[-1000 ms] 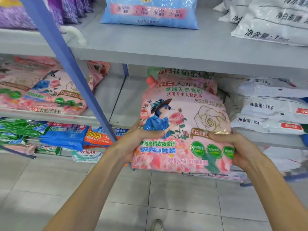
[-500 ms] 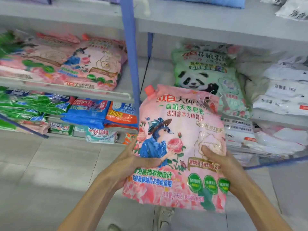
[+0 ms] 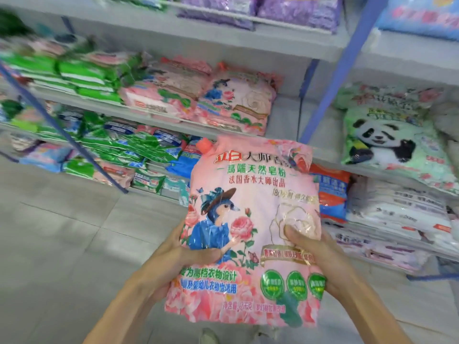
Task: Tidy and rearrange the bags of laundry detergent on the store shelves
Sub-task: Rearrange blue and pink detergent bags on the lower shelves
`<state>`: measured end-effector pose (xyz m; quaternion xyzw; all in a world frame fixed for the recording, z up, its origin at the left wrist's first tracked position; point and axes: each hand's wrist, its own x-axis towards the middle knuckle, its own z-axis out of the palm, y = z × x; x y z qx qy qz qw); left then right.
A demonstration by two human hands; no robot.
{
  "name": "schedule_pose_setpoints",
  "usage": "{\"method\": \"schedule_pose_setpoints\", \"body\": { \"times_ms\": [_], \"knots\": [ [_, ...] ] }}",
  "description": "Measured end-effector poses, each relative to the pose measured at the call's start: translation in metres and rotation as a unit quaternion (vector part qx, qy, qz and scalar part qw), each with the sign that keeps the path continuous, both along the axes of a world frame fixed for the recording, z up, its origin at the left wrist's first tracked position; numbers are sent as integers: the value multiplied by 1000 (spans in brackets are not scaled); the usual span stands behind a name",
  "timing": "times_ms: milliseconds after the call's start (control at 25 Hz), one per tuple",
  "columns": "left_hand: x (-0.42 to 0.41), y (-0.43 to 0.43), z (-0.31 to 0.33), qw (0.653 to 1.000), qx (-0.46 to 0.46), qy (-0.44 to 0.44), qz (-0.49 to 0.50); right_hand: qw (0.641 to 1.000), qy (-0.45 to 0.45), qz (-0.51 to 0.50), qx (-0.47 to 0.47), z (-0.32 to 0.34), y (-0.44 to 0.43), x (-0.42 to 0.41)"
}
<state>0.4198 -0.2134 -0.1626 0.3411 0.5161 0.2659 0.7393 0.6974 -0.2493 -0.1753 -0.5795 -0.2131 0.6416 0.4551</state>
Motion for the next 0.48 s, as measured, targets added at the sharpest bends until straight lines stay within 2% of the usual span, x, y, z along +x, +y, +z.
{"method": "schedule_pose_setpoints", "body": {
  "times_ms": [200, 360, 480],
  "knots": [
    [-50, 46, 7, 999, 12, 16, 39, 999, 15, 12, 35, 5, 60, -50],
    [-45, 126, 11, 998, 30, 11, 59, 998, 5, -4, 60, 7, 129, -47],
    [-25, 192, 19, 996, 84, 31, 31, 996, -9, -16, 86, 6, 186, -35]
  ]
}}
